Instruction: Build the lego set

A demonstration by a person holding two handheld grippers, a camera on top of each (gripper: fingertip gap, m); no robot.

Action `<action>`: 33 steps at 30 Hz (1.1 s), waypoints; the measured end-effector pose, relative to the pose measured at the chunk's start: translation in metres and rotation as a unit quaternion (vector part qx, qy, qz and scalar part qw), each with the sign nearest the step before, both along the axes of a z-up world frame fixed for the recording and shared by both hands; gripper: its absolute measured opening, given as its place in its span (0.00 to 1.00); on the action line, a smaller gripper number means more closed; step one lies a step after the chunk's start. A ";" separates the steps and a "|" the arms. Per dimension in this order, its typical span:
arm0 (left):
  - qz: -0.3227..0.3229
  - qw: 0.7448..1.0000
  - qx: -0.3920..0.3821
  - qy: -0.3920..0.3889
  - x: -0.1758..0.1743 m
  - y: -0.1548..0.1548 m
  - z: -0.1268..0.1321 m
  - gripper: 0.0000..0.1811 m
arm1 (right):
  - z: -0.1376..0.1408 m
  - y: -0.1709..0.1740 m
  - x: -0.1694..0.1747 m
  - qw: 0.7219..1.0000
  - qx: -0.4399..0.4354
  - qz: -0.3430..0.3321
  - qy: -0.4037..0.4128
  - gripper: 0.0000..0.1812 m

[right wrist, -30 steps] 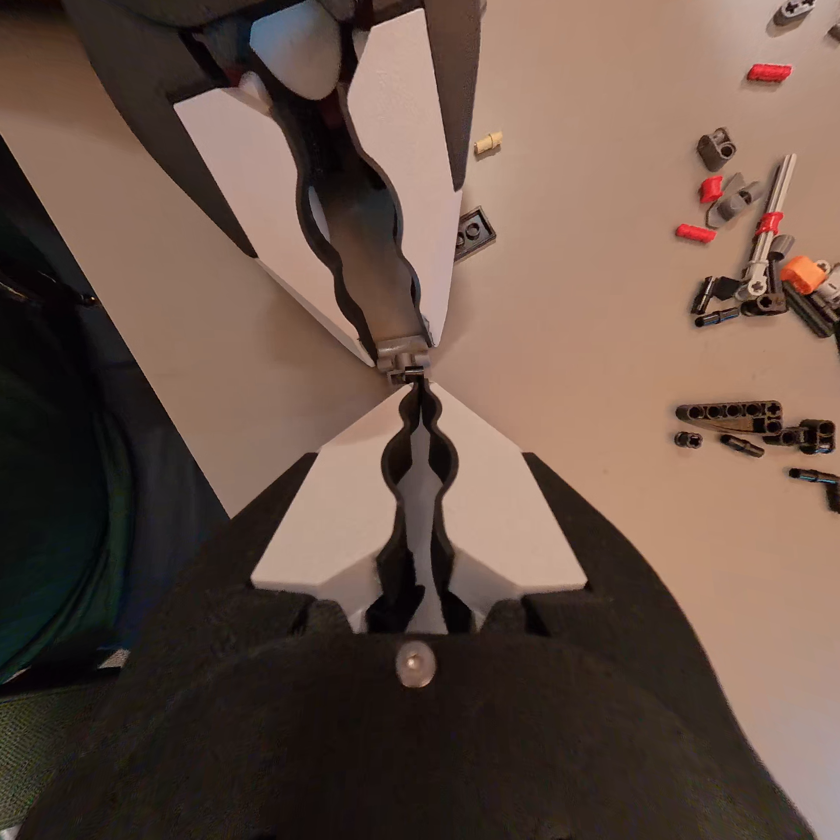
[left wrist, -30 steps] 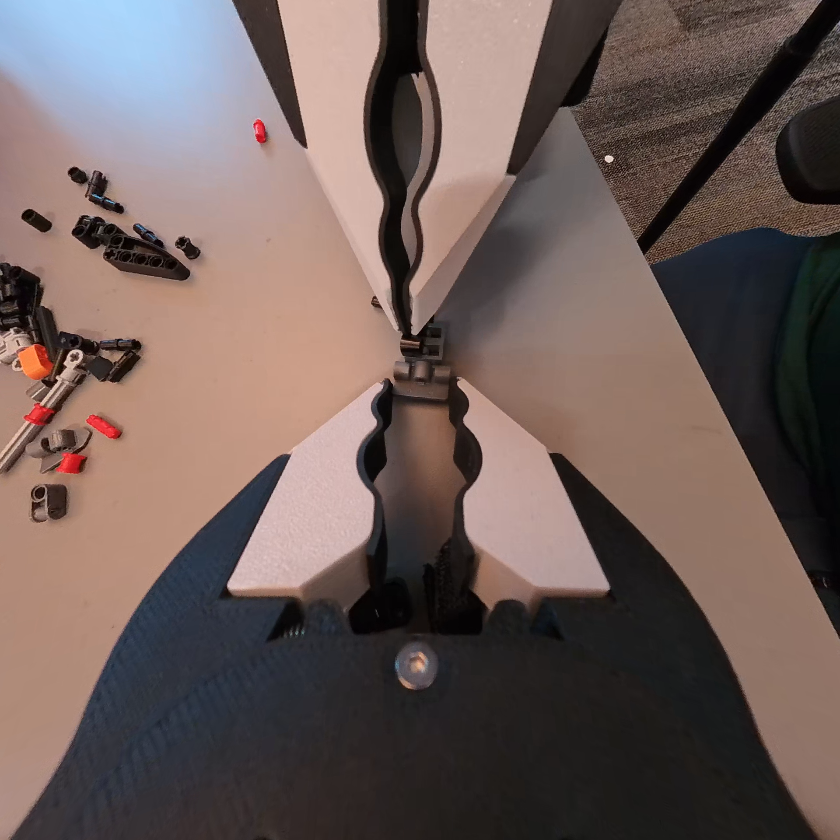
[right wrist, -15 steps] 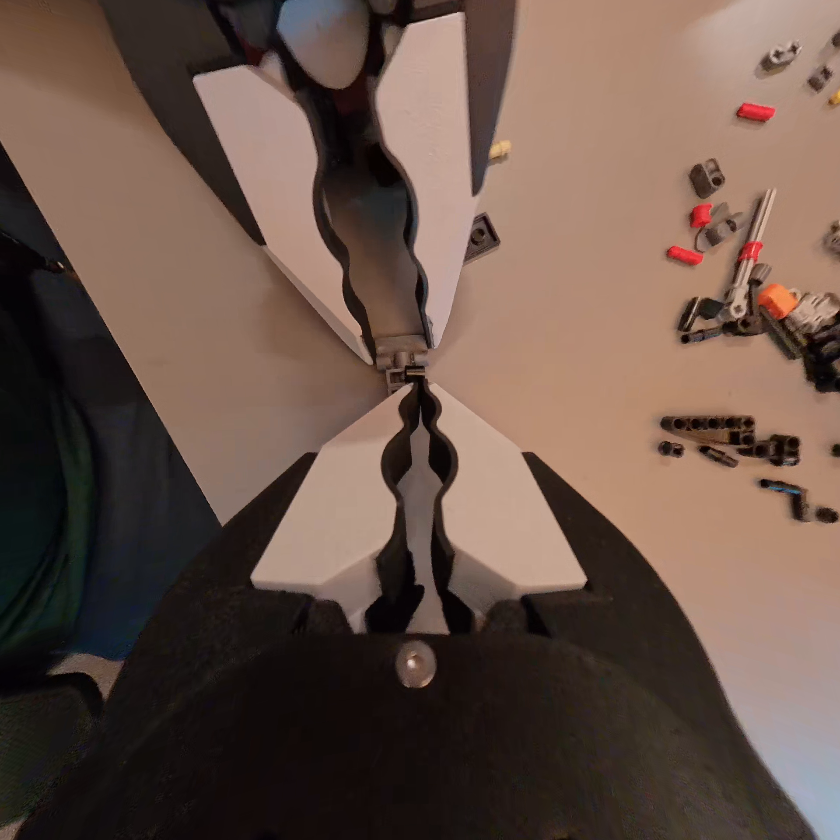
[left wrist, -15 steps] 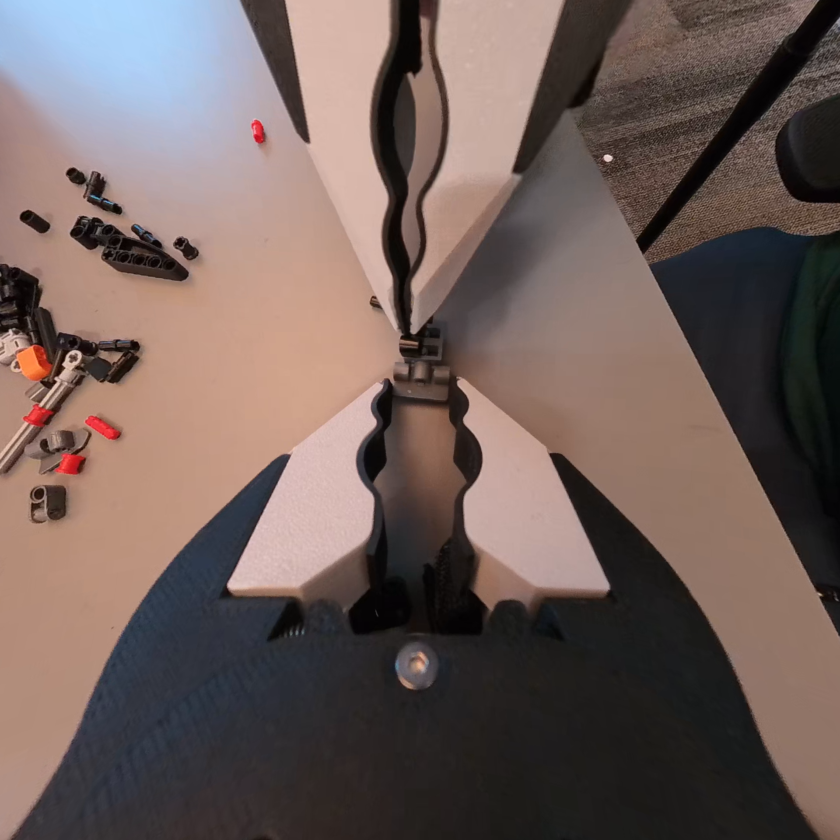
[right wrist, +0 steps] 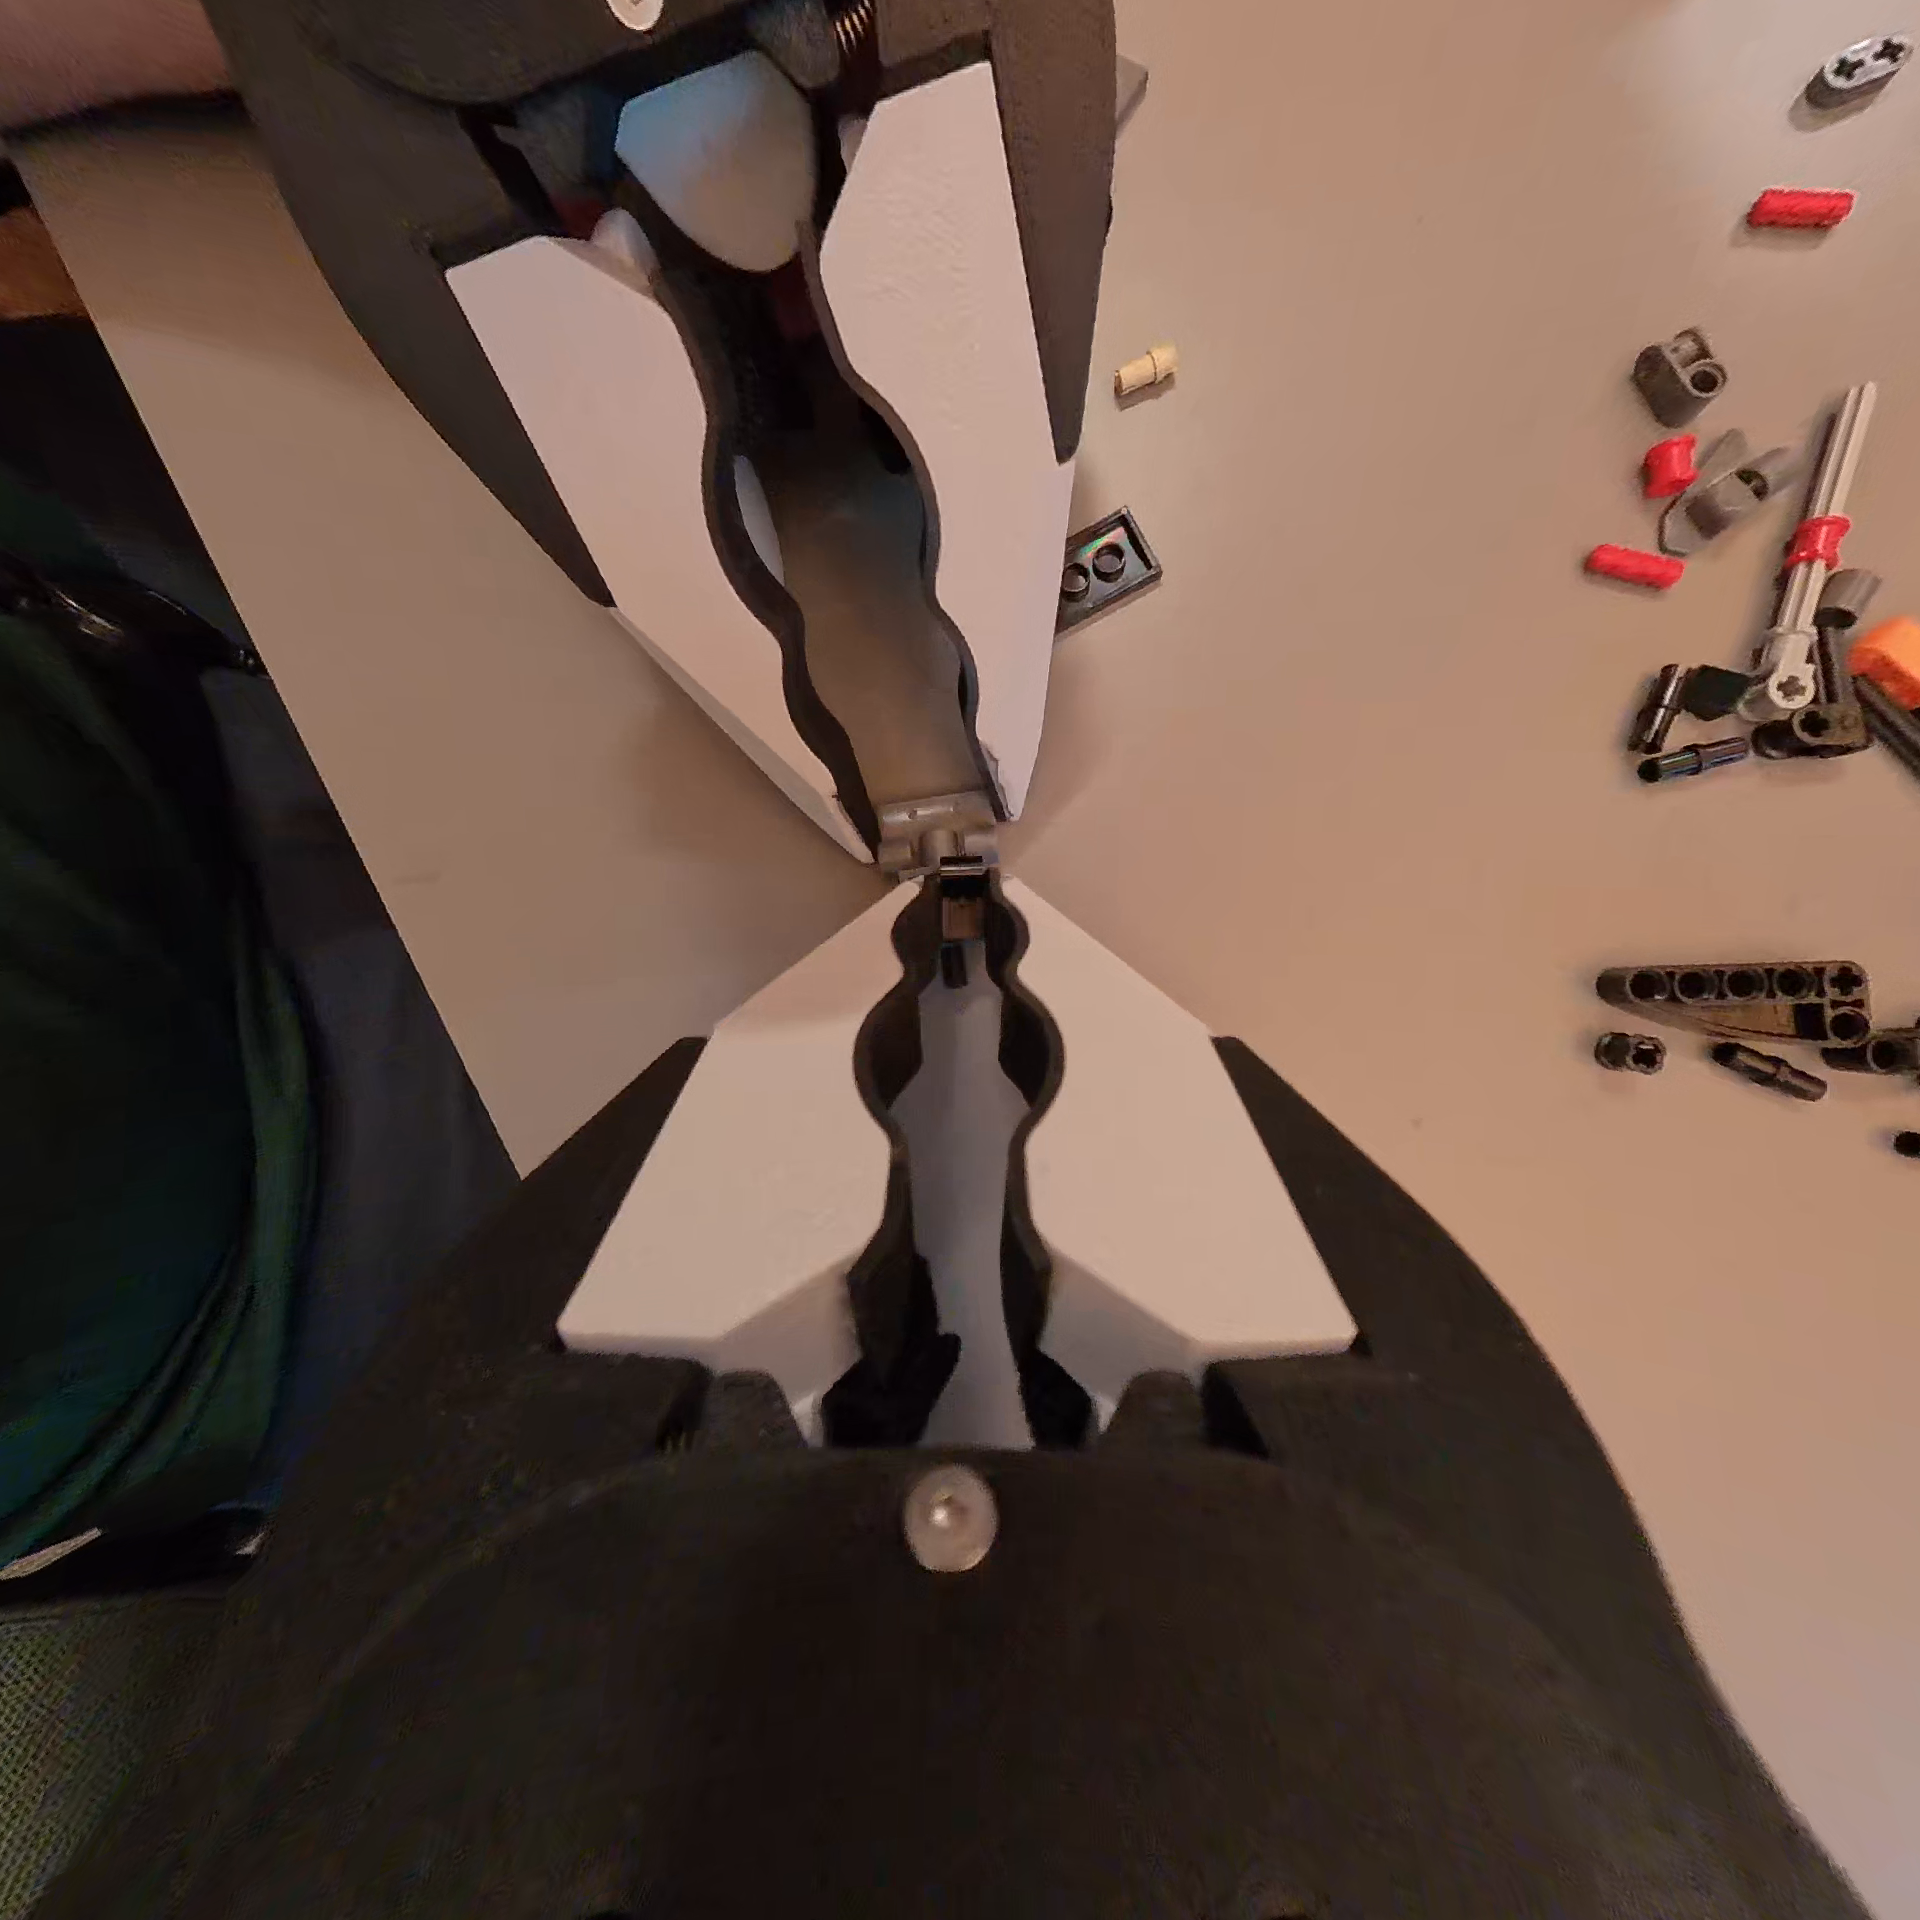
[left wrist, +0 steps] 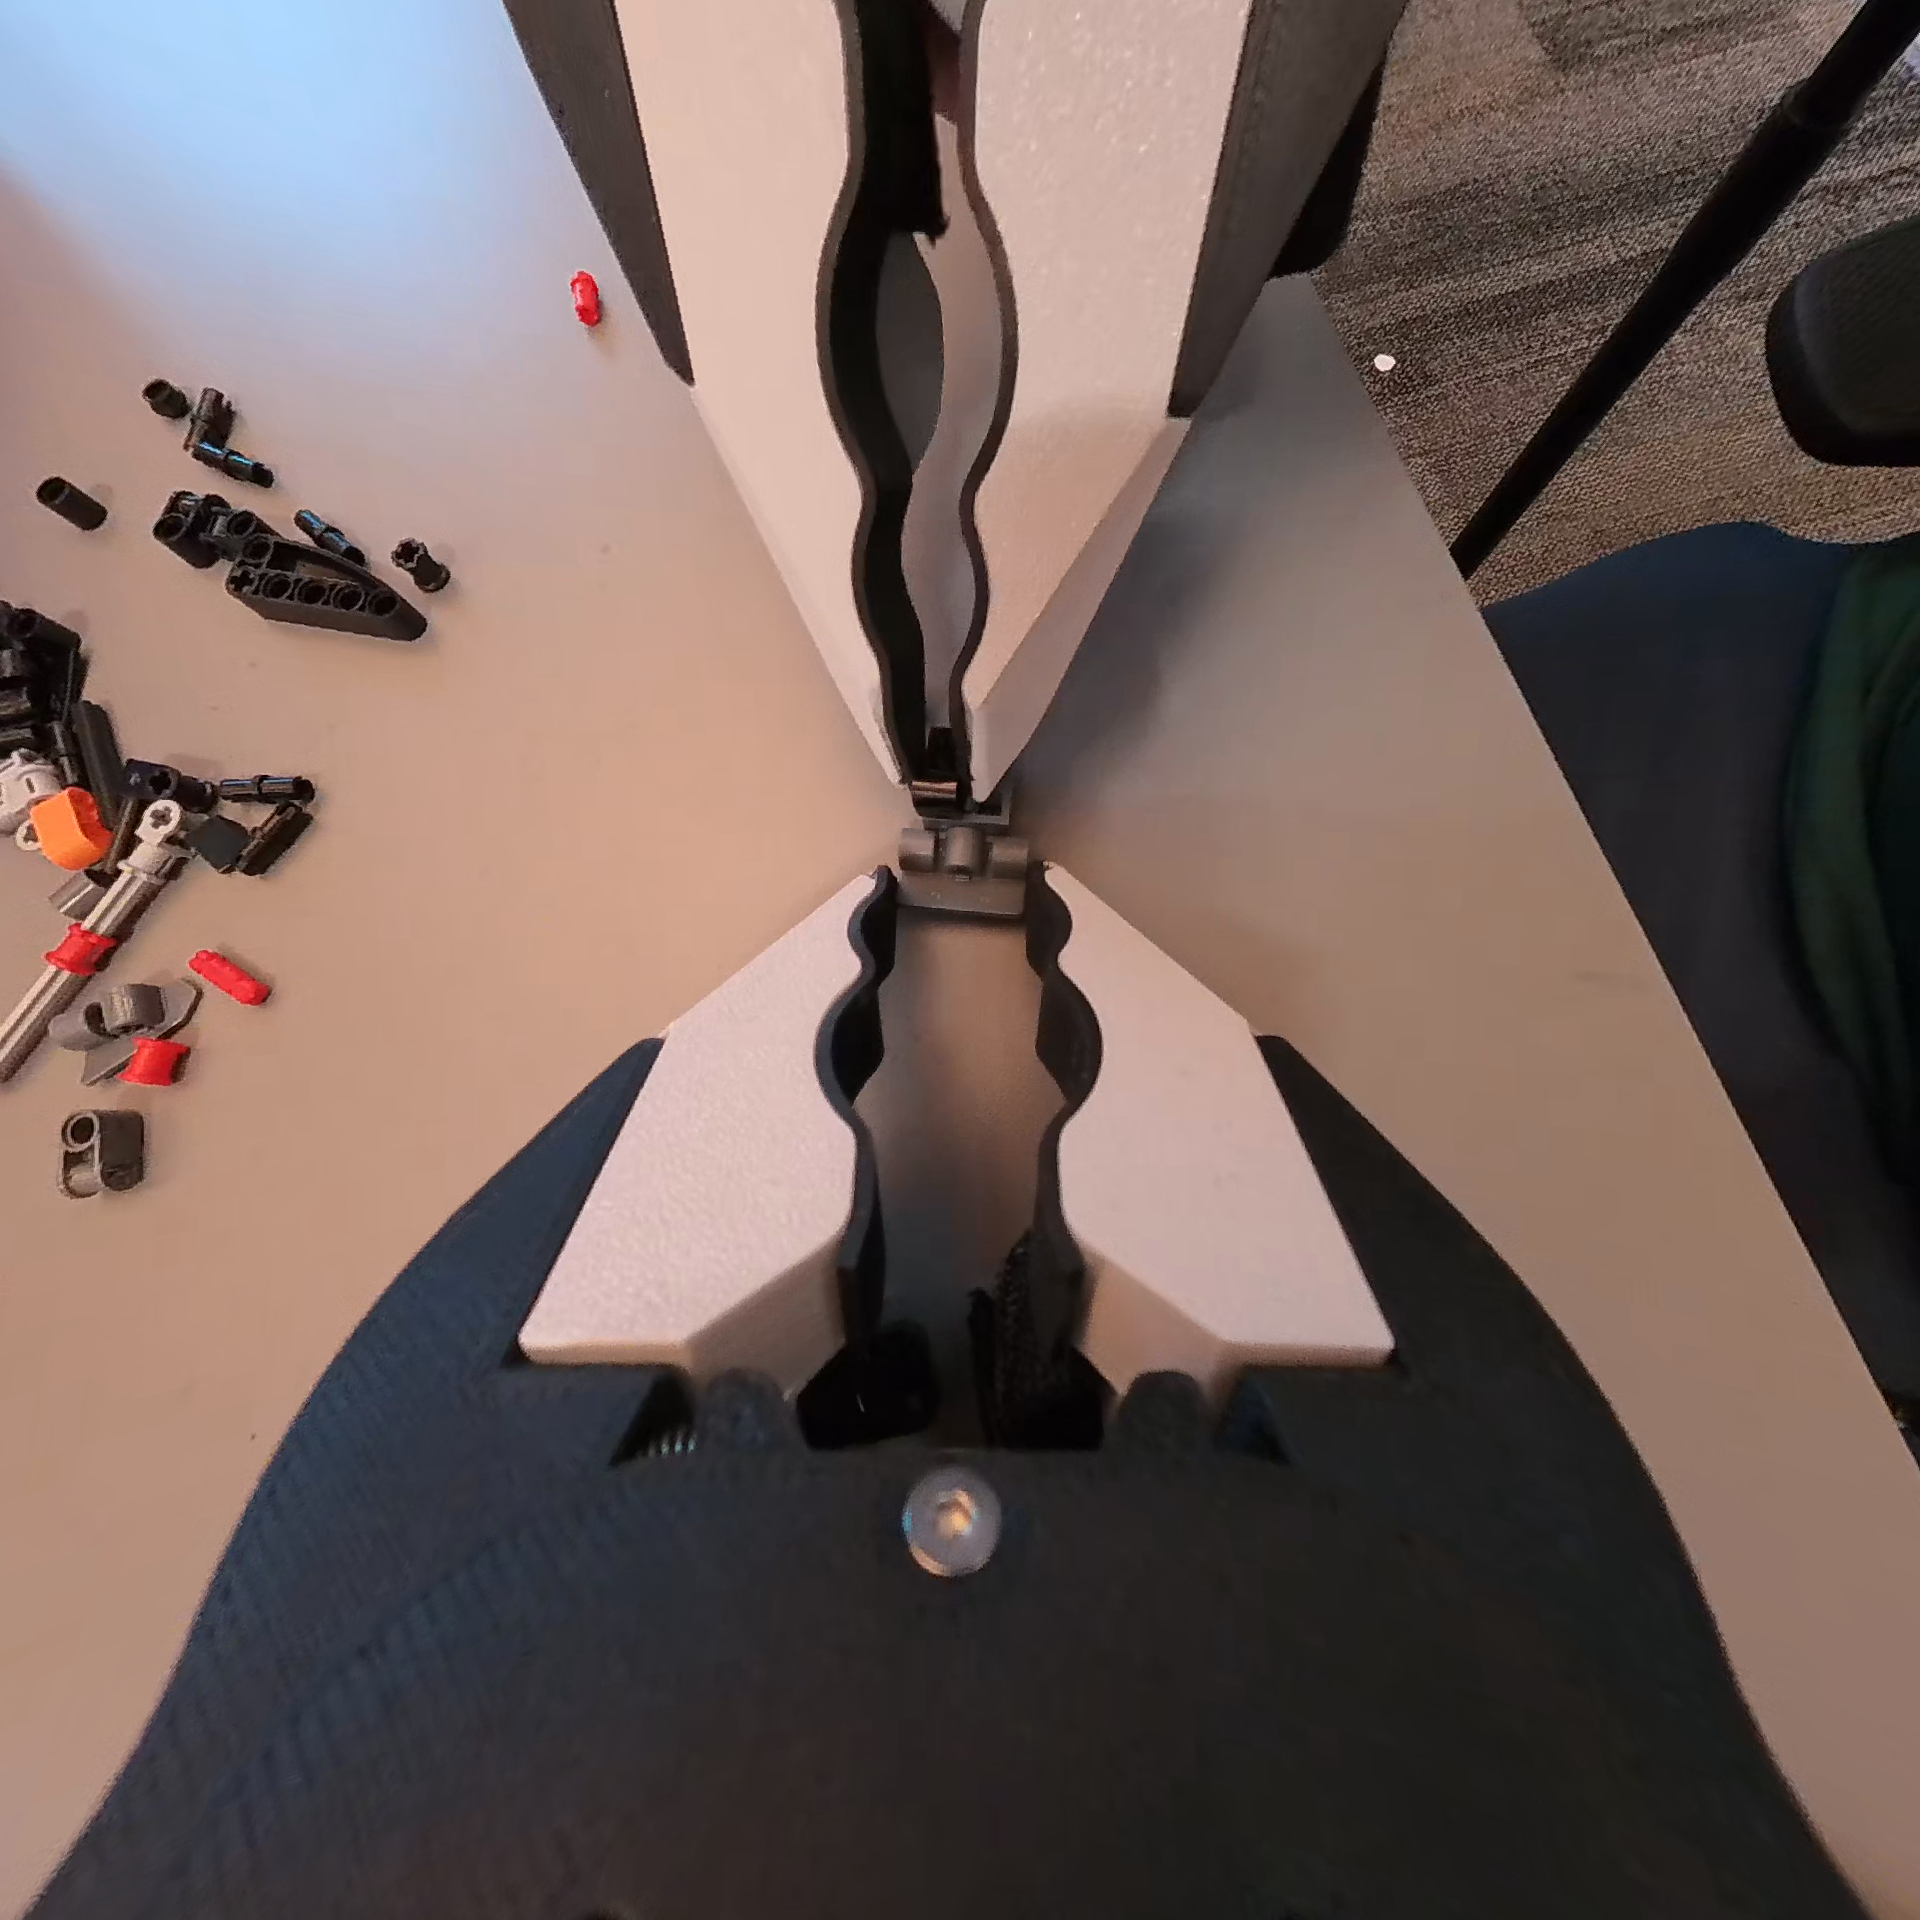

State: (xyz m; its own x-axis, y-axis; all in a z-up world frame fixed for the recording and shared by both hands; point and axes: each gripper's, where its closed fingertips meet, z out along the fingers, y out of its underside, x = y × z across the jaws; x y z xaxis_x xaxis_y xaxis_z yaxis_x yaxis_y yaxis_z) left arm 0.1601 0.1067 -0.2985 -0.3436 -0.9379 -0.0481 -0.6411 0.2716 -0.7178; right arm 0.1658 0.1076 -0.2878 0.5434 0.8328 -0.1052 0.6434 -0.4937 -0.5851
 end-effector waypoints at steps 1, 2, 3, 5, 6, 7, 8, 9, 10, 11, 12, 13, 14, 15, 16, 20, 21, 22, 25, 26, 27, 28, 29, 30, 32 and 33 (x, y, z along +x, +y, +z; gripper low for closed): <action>0.000 1.000 0.000 0.000 0.000 0.000 0.000 0.13 | 0.000 0.000 0.000 1.000 -0.001 0.000 0.000 0.03; 0.000 1.000 0.000 0.000 0.000 0.000 0.000 0.13 | 0.000 0.000 0.000 1.000 0.002 0.003 -0.002 0.03; 0.000 1.000 -0.001 0.000 0.000 0.000 0.000 0.13 | 0.000 0.000 0.000 1.000 0.006 0.005 -0.006 0.03; 0.000 1.000 -0.001 0.000 0.000 0.000 0.000 0.13 | -0.001 -0.001 0.000 1.000 0.008 0.013 -0.018 0.03; -0.001 1.000 -0.001 0.000 0.000 0.000 0.000 0.13 | -0.001 -0.001 0.001 1.000 0.006 0.018 -0.024 0.03; -0.001 1.000 -0.002 0.001 0.000 0.000 0.000 0.13 | -0.001 -0.001 0.001 0.999 0.005 0.025 -0.030 0.03; -0.001 1.000 -0.002 0.001 0.000 0.000 0.000 0.13 | -0.001 -0.001 0.001 0.999 0.005 0.033 -0.036 0.03; -0.002 1.000 -0.002 0.001 0.000 -0.001 0.000 0.13 | -0.001 -0.001 0.000 0.998 0.005 0.041 -0.043 0.03; -0.004 1.000 -0.003 0.001 0.000 -0.001 0.000 0.13 | -0.001 -0.001 0.000 0.997 0.006 0.050 -0.051 0.03; -0.007 1.000 -0.004 0.002 0.000 -0.002 0.000 0.13 | -0.001 -0.001 -0.001 0.997 0.008 0.058 -0.059 0.03; -0.010 1.000 -0.004 0.002 -0.001 -0.003 0.000 0.13 | -0.001 -0.001 -0.002 0.996 0.009 0.066 -0.064 0.03; -0.012 1.000 -0.004 0.002 -0.001 -0.004 0.000 0.13 | -0.001 -0.001 -0.004 0.995 0.012 0.071 -0.068 0.03; -0.015 1.000 -0.004 0.002 -0.001 -0.005 0.000 0.13 | -0.002 0.000 -0.006 0.995 0.015 0.074 -0.065 0.04; -0.015 1.000 -0.004 0.002 -0.001 -0.006 0.000 0.13 | -0.002 0.001 -0.008 0.996 0.013 0.074 -0.056 0.04; -0.015 1.000 -0.004 0.002 -0.001 -0.005 0.000 0.13 | -0.002 0.001 -0.008 0.996 0.012 0.075 -0.053 0.04; -0.007 1.000 -0.002 0.001 -0.001 -0.003 0.000 0.13 | 0.003 0.007 -0.010 0.999 0.003 0.040 -0.011 0.06; -0.007 1.000 -0.002 0.001 -0.001 -0.003 0.000 0.13 | 0.008 0.009 -0.008 1.000 0.008 0.029 0.003 0.11; -0.007 1.000 -0.003 0.002 -0.001 -0.003 0.000 0.13 | 0.011 0.011 -0.006 1.000 0.011 0.021 0.010 0.10; -0.005 1.000 -0.003 0.002 -0.002 0.000 0.000 0.13 | 0.015 0.018 0.006 1.000 0.022 -0.003 -0.001 0.12; -0.004 1.000 -0.004 0.003 -0.003 0.001 0.000 0.13 | 0.017 0.022 0.009 1.000 0.028 -0.011 -0.004 0.12; -0.002 1.000 -0.003 0.004 -0.004 0.003 0.000 0.13 | 0.019 0.027 0.012 0.999 0.037 -0.019 -0.005 0.11; -0.002 1.000 -0.002 0.004 -0.005 0.005 0.000 0.13 | 0.021 0.034 0.016 0.998 0.048 -0.028 -0.009 0.11; -0.001 1.000 -0.002 0.005 -0.006 0.006 0.000 0.13 | 0.022 0.041 0.021 0.997 0.060 -0.038 -0.018 0.10; 0.001 1.000 -0.002 0.004 -0.006 0.007 0.000 0.13 | 0.023 0.050 0.026 0.996 0.071 -0.049 -0.026 0.11; 0.001 1.000 -0.002 0.002 -0.007 0.008 0.000 0.13 | 0.023 0.068 0.036 0.993 0.081 -0.077 -0.033 0.11; 0.002 1.000 -0.002 0.002 -0.007 0.009 0.000 0.13 | 0.022 0.076 0.041 0.992 0.080 -0.089 -0.035 0.12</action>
